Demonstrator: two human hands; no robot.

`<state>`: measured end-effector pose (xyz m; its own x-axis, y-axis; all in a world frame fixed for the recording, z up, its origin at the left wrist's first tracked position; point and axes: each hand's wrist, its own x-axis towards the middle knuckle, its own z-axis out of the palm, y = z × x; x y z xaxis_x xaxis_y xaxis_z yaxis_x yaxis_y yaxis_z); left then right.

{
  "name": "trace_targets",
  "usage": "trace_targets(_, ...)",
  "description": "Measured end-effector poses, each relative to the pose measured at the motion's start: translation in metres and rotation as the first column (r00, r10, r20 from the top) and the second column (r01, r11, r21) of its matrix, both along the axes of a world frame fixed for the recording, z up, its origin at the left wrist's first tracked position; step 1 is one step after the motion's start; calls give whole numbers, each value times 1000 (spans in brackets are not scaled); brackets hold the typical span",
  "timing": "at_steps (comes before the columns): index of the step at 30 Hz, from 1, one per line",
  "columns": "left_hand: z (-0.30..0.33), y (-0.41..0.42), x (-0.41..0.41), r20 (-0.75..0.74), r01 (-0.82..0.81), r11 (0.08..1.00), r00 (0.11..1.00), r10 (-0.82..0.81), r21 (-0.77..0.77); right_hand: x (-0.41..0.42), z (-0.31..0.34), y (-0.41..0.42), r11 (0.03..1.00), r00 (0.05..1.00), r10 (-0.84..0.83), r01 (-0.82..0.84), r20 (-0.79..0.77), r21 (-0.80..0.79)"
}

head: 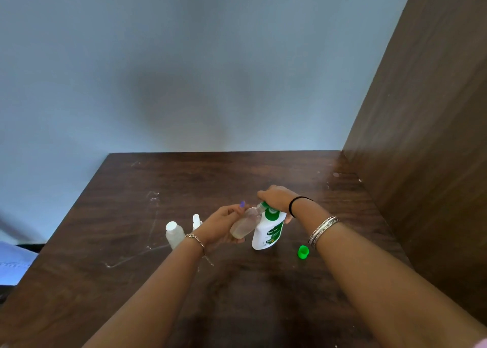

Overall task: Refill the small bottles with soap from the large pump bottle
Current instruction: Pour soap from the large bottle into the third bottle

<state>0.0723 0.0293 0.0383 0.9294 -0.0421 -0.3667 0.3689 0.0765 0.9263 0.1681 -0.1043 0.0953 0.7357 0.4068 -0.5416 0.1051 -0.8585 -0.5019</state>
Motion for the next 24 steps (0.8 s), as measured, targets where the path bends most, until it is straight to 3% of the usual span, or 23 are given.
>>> trace_targets(7,1,-4,2,-104,-52,987,994,36,-154,2,-3,0,999,999,-41,42,-12,28)
trace_targets(15,-17,-5,1,-32,-154,961,988,151,-228,4,-4,1,997,998,-67,67,-8,36)
trace_targets(24,-20,-5,-1,-34,-151,968,989,147,-200,2,-12,-2,998,995,-54,52,82,22)
